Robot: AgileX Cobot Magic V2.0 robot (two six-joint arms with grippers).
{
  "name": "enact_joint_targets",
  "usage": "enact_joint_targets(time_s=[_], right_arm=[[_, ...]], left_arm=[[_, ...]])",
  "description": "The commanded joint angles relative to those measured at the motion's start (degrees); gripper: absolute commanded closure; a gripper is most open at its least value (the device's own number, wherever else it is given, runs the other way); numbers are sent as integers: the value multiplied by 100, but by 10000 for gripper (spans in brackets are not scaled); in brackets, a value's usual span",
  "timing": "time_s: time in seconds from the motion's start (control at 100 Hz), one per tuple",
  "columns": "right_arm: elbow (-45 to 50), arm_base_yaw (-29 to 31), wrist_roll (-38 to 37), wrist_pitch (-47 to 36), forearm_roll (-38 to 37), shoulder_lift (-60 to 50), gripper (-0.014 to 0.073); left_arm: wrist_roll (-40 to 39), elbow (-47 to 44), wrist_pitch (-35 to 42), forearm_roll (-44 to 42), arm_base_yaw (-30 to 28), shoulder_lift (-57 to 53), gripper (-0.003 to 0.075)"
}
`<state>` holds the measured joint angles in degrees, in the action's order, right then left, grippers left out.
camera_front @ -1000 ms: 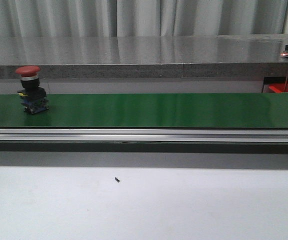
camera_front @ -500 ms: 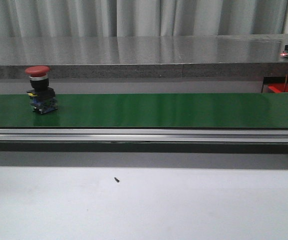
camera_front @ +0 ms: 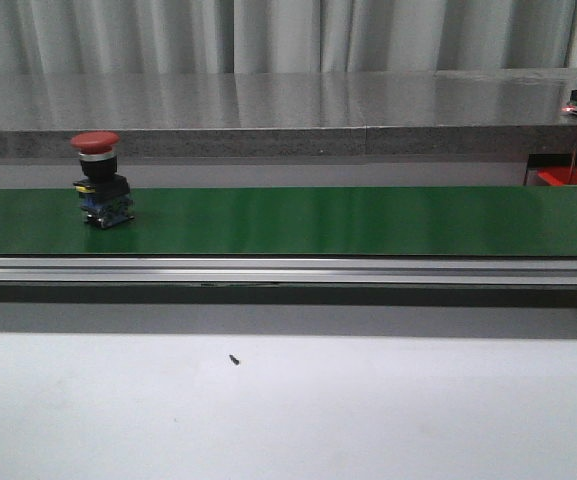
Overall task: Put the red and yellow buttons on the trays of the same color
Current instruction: 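Place the yellow button on the belt behind the red one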
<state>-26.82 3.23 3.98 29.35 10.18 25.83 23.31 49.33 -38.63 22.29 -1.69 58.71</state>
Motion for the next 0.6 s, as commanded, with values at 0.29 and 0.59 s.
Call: enact_joint_targets(time_s=[0.29,0.59], right_arm=[[-148,-16,41,-457,25,19,717],[-148,-16,41,-462,25,19,717]], left_arm=[[10,-974,938,291,55,-1689,740],[10,-1659,1132,300,55,-2589,740]])
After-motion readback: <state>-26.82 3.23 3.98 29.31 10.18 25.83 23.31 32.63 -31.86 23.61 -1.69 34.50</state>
